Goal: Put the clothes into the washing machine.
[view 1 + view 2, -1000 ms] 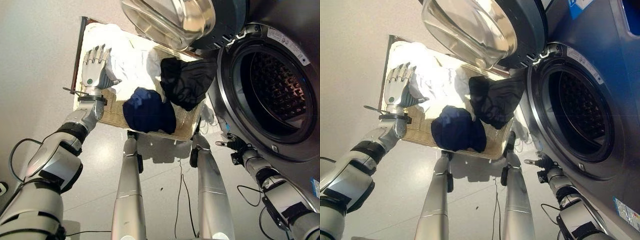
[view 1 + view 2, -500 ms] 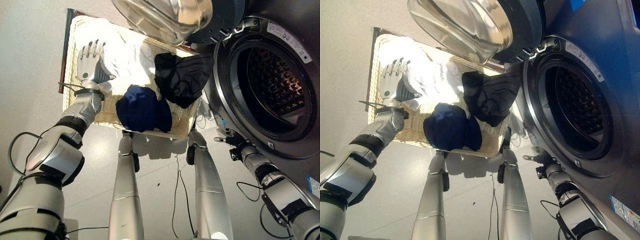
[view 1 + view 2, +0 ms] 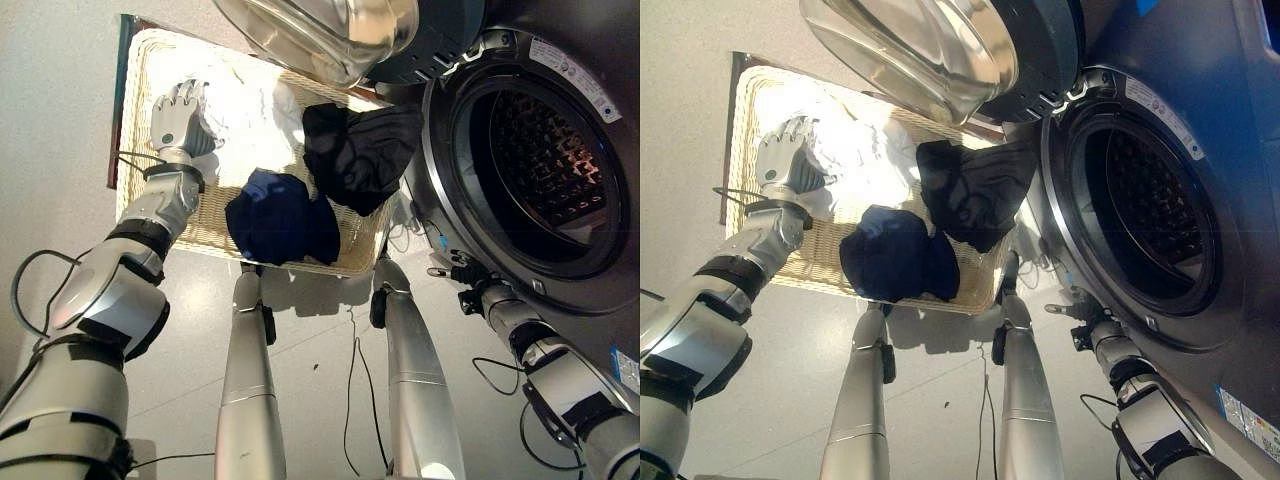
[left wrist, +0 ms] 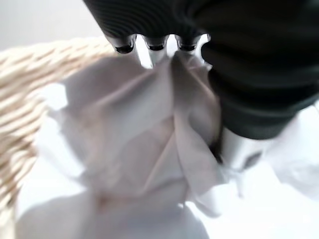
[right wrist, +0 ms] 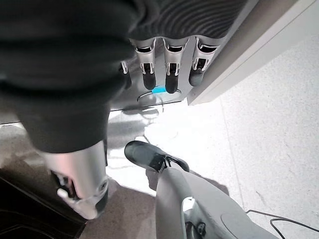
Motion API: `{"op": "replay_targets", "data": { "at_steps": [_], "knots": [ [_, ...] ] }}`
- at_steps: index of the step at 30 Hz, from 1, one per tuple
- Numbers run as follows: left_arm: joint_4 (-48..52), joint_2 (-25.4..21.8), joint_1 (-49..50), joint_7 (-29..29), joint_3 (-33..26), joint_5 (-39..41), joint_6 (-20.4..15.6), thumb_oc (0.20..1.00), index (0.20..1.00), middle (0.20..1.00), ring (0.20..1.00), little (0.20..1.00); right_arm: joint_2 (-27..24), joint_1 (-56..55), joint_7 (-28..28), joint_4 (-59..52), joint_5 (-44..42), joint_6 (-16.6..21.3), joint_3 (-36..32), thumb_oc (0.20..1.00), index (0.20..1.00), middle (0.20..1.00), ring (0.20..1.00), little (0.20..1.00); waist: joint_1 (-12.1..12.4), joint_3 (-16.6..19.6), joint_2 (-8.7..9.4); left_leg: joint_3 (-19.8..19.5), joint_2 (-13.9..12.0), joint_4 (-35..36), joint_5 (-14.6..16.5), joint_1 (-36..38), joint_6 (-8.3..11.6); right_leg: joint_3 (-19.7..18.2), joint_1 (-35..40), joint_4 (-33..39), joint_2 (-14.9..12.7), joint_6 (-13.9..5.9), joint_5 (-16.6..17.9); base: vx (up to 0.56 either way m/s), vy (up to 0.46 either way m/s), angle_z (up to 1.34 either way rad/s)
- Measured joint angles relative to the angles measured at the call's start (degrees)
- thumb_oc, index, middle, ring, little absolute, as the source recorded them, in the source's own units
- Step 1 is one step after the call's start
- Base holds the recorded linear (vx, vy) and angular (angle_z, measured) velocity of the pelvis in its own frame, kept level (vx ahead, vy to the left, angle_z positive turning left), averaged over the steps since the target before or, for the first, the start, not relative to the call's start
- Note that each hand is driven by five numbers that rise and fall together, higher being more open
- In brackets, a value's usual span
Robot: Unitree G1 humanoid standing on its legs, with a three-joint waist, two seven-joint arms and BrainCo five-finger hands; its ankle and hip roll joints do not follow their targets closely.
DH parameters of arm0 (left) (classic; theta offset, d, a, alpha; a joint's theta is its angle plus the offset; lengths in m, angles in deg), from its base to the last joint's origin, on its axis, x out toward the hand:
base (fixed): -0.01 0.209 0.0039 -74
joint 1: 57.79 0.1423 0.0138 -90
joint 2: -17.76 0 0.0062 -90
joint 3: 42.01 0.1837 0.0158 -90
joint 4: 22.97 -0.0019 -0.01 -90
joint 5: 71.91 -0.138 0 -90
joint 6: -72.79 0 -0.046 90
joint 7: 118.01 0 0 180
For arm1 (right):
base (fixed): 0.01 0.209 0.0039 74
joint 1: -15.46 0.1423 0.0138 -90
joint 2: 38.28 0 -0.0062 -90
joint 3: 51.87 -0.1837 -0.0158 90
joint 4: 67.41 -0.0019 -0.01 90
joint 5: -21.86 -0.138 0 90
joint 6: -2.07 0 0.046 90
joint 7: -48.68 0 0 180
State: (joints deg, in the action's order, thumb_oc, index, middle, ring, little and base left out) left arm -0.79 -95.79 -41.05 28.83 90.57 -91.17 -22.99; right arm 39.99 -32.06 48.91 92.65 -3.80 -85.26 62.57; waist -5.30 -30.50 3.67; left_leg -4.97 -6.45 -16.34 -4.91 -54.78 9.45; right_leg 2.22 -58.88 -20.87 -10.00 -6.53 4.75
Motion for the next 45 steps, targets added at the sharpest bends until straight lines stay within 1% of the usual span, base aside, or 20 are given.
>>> {"op": "replay_targets", "data": {
  "at_steps": [5, 10, 21, 25, 26, 27, 30, 33, 35, 36, 39, 41, 45],
  "knots": [
    [-0.7, -0.1, -2.2, 3.7, 1.7, 0.1, 0.3, 0.2, 0.2, 0.2, 0.2, 0.2, 0.0, 0.3, 0.0, 0.0, -0.4, 0.8, 0.1, 1.0, 1.0, 1.0, 1.0, 1.0, -0.2, 0.1, 0.07, 0.2, 0.0, 0.0, 0.0, 0.0, 0.05, -0.1, 0.0, 0.2, 0.0, 0.02, 0.2, 0.0, 0.0, 0.0],
    [-0.7, 0.2, -2.5, 4.0, 3.4, 0.2, 0.4, 0.2, 0.2, 0.2, 0.2, 0.2, 0.0, 0.3, 0.0, 0.0, -0.5, 1.1, 0.1, 1.0, 1.0, 1.0, 1.0, 1.0, -0.2, 0.1, 0.07, 0.2, 0.0, 0.0, 0.1, 0.0, 0.09, -0.2, 0.0, 0.2, 0.0, 0.01, 0.2, 0.0, 0.0, 0.0],
    [-0.7, 0.3, -2.1, 4.9, 3.4, 0.5, 0.1, 0.2, 0.2, 0.2, 0.2, 0.2, 0.0, 0.3, 0.1, 0.0, -0.5, 1.2, 0.1, 1.0, 1.0, 1.0, 1.0, 1.0, -0.1, 0.1, 0.07, 0.3, 0.0, 0.0, 0.1, 0.0, 0.09, -0.3, -0.1, 0.2, 0.0, 0.01, 0.2, 0.0, 0.0, 0.0],
    [-0.8, 0.3, -2.0, 4.9, 3.4, 1.0, 0.0, 0.2, 0.2, 0.2, 0.2, 0.2, 0.0, 0.3, 0.1, 0.0, -0.5, 1.2, 0.1, 1.0, 1.0, 1.0, 1.0, 1.0, 0.0, 0.6, 0.46, 0.6, 0.0, 0.0, 0.1, -0.2, 0.1, -0.5, -0.5, 0.2, 0.0, -0.06, 0.2, 0.0, 0.0, 0.0],
    [-0.8, 0.3, -1.9, 4.6, 3.4, 1.1, -0.1, 0.278, 0.278, 0.278, 0.278, 0.278, 0.0, 0.4, 0.2, 0.0, -0.5, 1.2, 0.1, 1.0, 1.0, 1.0, 1.0, 1.0, 0.0, 0.6, 0.46, 0.6, 0.1, 0.0, 0.1, -0.2, 0.1, -0.5, -0.5, 0.2, 0.0, -0.04, 0.2, 0.0, 0.0, 0.0],
    [-0.8, 0.4, -1.7, 4.0, 3.4, 1.4, -0.3, 1.0, 1.0, 1.0, 1.0, 1.0, 0.0, 0.4, 0.2, 0.0, -0.5, 1.2, 0.3, 1.0, 1.0, 1.0, 1.0, 1.0, 0.0, 0.6, 0.46, 0.6, 0.1, -0.1, 0.1, -0.2, 0.1, -0.5, -0.5, 0.2, 0.0, -0.01, 0.3, 0.0, 0.0, 0.0],
    [-1.0, 1.0, -1.0, 0.9, 3.2, 2.8, -1.9, 1.0, 1.0, 1.0, 1.0, 1.0, 0.0, 0.4, 0.4, 0.0, -0.6, 1.2, 0.7, 1.0, 1.0, 1.0, 1.0, 1.0, 0.0, 0.6, 0.46, 0.6, 0.1, -0.1, 0.1, -0.3, 0.11, -0.5, -0.5, 0.1, 0.0, 0.06, 0.3, 0.0, -0.012, 0.0],
    [-0.5, 1.3, 1.8, -2.3, 0.8, 3.3, -4.8, 1.0, 1.0, 1.0, 1.0, 1.0, 0.1, 0.3, 0.8, 0.0, -0.6, 1.2, 0.7, 1.0, 1.0, 1.0, 1.0, 1.0, 0.1, 0.6, 0.46, 0.6, 0.1, -0.1, 0.1, -0.3, 0.11, -0.5, -0.6, 0.2, 0.0, 0.0, 0.3, 0.0, -0.01, 0.0],
    [-0.4, 1.3, 2.2, -2.6, 0.8, 3.2, -5.0, 1.0, 1.0, 1.0, 1.0, 1.0, 0.2, 0.3, 0.9, 0.0, -0.6, 1.2, 0.7, 1.0, 1.0, 1.0, 1.0, 1.0, 0.1, 0.6, 0.46, 0.6, 0.1, -0.1, 0.1, -0.3, 0.11, -0.5, -0.6, 0.2, 0.0, -0.04, 0.2, 0.0, 0.0, 0.0],
    [0.3, 1.5, 4.0, -3.4, -0.6, 3.2, -6.5, 1.0, 1.0, 1.0, 1.0, 1.0, 0.2, 0.2, 1.2, 0.0, -0.6, 1.4, 0.7, 1.0, 1.0, 1.0, 1.0, 1.0, 0.3, 0.6, 0.46, 0.5, 0.1, -0.1, 0.1, -0.3, 0.11, -0.5, -0.6, 0.2, 0.0, -0.08, 0.2, 0.0, 0.0, 0.0],
    [0.8, 2.4, 6.1, -4.0, -1.8, 3.0, -7.5, 1.0, 1.0, 1.0, 1.0, 1.0, 0.2, -0.1, 1.2, 0.0, -0.6, 1.7, 0.7, 1.0, 1.0, 1.0, 1.0, 1.0, 0.8, 0.6, 0.45, 0.5, 0.1, -0.1, 0.1, -0.3, 0.11, -0.5, -0.6, 0.2, 0.0, -0.09, 0.2, 0.0, 0.0, 0.0],
    [0.8, 3.4, 6.9, -4.1, -1.7, 2.5, -8.4, 1.0, 1.0, 1.0, 1.0, 1.0, 0.2, -0.1, 1.2, 0.1, -0.6, 1.7, 0.7, 1.0, 1.0, 1.0, 1.0, 1.0, 1.6, 0.6, 0.45, 0.5, 0.1, -0.1, 0.1, -0.3, 0.1, -0.5, -0.6, 0.2, 0.0, -0.08, 0.2, 0.0, 0.0, 0.0],
    [0.7, 3.8, 8.7, -4.1, -1.4, 1.9, -9.6, 1.0, 1.0, 1.0, 1.0, 1.0, 0.3, 0.1, 1.2, 0.1, -0.6, 2.0, 0.7, 1.0, 1.0, 1.0, 1.0, 1.0, 1.9, 0.6, 0.45, 0.5, 0.2, -0.1, 0.1, -0.4, 0.1, -0.5, -0.6, 0.2, -0.1, -0.13, 0.3, 0.01, 0.032, 0.01]
  ]
}}
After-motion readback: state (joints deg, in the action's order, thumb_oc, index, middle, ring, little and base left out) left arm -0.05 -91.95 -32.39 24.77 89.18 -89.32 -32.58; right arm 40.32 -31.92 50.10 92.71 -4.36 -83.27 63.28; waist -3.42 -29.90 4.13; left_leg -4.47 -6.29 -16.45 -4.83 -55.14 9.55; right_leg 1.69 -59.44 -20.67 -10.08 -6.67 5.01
